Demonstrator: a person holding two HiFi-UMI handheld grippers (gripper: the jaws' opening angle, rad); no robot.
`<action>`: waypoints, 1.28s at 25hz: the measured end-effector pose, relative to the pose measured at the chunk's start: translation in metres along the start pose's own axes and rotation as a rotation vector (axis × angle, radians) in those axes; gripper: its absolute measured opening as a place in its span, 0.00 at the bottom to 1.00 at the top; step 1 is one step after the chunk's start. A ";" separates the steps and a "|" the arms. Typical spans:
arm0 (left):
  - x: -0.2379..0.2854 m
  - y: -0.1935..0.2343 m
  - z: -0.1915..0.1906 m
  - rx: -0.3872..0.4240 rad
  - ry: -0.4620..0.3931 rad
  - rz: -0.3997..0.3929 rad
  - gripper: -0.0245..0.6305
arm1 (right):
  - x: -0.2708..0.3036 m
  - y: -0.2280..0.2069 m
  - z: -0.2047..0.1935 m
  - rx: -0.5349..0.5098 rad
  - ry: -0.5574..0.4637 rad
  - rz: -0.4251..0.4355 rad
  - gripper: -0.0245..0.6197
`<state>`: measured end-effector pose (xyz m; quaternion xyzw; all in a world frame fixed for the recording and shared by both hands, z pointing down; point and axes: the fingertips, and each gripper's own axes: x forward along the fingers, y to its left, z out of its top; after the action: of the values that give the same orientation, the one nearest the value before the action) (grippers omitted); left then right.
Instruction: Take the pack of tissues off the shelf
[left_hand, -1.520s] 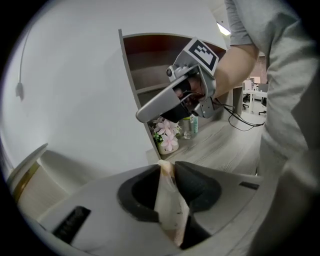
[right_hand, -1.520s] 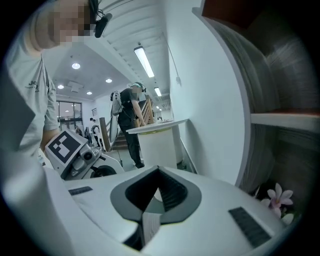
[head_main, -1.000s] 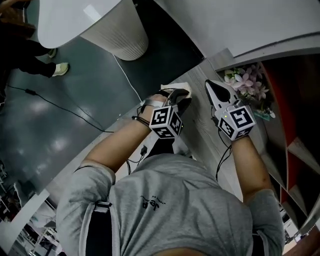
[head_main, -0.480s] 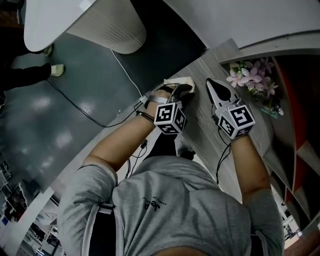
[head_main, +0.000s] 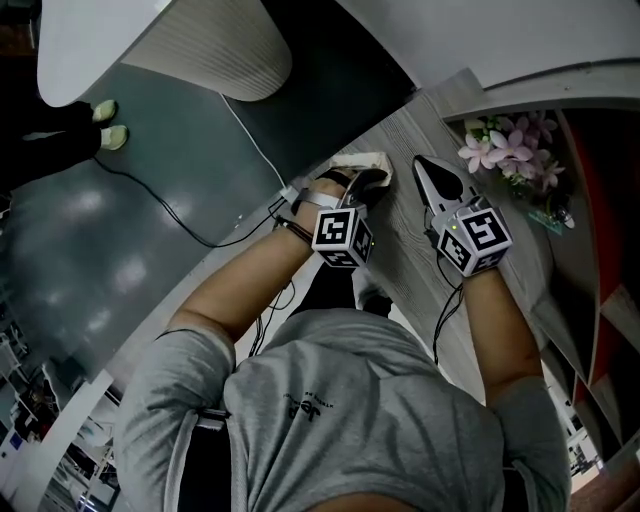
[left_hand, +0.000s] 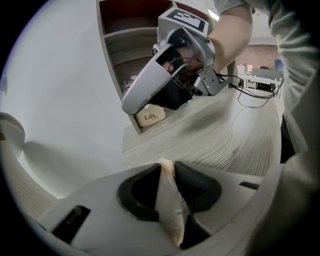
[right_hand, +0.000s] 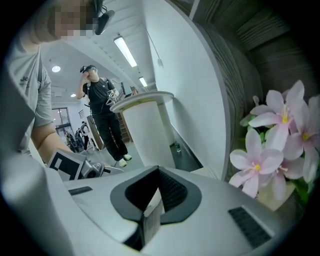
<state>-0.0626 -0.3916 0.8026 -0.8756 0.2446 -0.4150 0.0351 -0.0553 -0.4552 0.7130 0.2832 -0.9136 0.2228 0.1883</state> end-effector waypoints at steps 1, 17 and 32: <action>0.000 0.001 0.000 -0.017 0.002 -0.010 0.23 | 0.000 0.000 -0.001 0.004 0.002 0.001 0.06; -0.004 0.000 0.003 -0.181 -0.001 -0.113 0.31 | -0.012 0.016 0.017 -0.011 -0.002 0.005 0.06; -0.074 0.050 0.076 -0.322 -0.192 0.008 0.42 | -0.052 0.031 0.070 -0.069 -0.065 -0.035 0.06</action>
<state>-0.0661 -0.4129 0.6876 -0.9044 0.3070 -0.2849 -0.0808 -0.0495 -0.4460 0.6211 0.2998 -0.9212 0.1786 0.1721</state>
